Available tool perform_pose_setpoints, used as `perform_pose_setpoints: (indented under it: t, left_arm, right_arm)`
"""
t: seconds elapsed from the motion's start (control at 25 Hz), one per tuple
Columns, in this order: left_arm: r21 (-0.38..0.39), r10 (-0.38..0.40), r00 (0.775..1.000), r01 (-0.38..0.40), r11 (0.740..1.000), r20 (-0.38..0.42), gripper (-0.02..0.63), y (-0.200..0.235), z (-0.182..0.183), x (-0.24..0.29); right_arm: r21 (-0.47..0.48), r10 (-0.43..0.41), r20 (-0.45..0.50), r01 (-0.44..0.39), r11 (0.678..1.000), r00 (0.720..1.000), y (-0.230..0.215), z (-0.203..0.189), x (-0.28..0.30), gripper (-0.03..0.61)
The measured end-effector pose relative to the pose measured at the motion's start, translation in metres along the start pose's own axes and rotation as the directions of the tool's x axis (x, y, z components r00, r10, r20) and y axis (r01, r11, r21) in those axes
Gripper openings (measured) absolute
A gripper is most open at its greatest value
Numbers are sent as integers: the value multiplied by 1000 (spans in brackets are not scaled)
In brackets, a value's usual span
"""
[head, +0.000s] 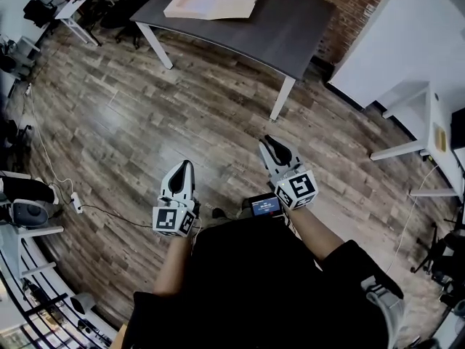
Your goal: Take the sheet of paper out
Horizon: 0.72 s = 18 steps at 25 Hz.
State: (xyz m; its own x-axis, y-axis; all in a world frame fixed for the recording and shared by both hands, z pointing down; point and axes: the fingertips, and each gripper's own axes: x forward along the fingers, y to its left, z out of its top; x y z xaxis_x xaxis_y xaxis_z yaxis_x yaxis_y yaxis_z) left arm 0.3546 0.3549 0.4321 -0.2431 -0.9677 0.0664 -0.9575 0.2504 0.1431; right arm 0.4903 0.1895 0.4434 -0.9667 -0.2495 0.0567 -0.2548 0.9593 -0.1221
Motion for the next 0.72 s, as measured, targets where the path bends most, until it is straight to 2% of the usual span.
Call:
perform_pose_setpoints:
  t: [0.36,0.72]
  left_arm:
    - [-29,-17,1000,17,999,-12,-5,-25,-13,17]
    - [-12,22,1000,-22,1000,15,-5,-11,3,14]
  right_arm:
    - [43,-3,-14,3,999,1000,-26,-17,-13,75]
    - [50,39,6,-39,998,999,-23,-14,3,75]
